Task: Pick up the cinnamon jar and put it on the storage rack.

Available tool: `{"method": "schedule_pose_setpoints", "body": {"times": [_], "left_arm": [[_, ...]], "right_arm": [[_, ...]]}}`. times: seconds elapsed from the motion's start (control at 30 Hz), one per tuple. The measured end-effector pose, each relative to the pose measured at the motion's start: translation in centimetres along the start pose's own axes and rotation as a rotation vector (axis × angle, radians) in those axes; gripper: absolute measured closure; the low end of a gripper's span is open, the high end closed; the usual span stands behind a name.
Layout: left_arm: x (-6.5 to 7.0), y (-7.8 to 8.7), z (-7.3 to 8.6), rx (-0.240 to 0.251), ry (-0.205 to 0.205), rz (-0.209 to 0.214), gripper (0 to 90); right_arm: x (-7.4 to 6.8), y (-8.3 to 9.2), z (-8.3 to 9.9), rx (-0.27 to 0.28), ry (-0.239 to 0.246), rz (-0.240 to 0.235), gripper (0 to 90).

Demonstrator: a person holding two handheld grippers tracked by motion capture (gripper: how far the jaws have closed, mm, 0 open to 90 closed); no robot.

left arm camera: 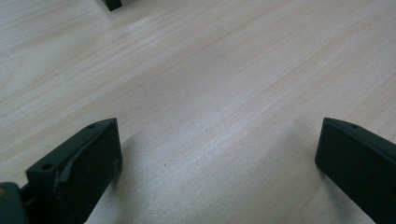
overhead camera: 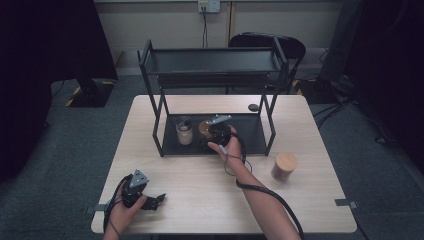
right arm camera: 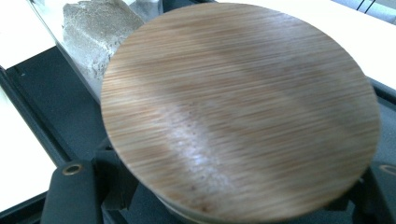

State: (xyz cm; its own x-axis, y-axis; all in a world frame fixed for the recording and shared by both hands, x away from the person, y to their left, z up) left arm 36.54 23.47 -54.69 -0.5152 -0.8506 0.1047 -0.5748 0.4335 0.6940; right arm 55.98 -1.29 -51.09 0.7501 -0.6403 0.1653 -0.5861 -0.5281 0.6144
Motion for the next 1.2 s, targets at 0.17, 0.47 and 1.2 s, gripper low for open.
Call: {"method": "schedule_pose_setpoints", "body": {"times": [0.17, 0.47, 1.2], "left_arm": [[0.0, 0.0, 0.0, 0.000, 0.000, 0.000, 0.1], [0.0, 0.0, 0.0, 0.000, 0.001, 0.000, 0.1], [0.0, 0.0, 0.0, 0.000, 0.001, 0.000, 0.1]], "right_arm": [[0.0, 0.0, 0.0, -0.007, 0.003, 0.005, 24.5], [0.2, 0.2, 0.3, -0.021, -0.045, 0.003, 10.4], [-0.7, 2.6, 1.3, -0.012, -0.086, -0.057, 1.4]]}}
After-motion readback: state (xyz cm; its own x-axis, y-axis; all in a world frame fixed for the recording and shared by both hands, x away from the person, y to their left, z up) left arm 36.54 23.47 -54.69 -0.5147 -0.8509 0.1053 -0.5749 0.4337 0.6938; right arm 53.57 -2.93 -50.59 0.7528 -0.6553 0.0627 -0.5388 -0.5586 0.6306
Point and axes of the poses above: each handheld gripper's, and its own axes: y roughly backward along the jaws, z roughly out of its underside, x roughly to its right, the point moved 5 cm from there along -y, roughly forward along the jaws, and after that the axes turned 9 degrees about y, right-handed, at the moved point
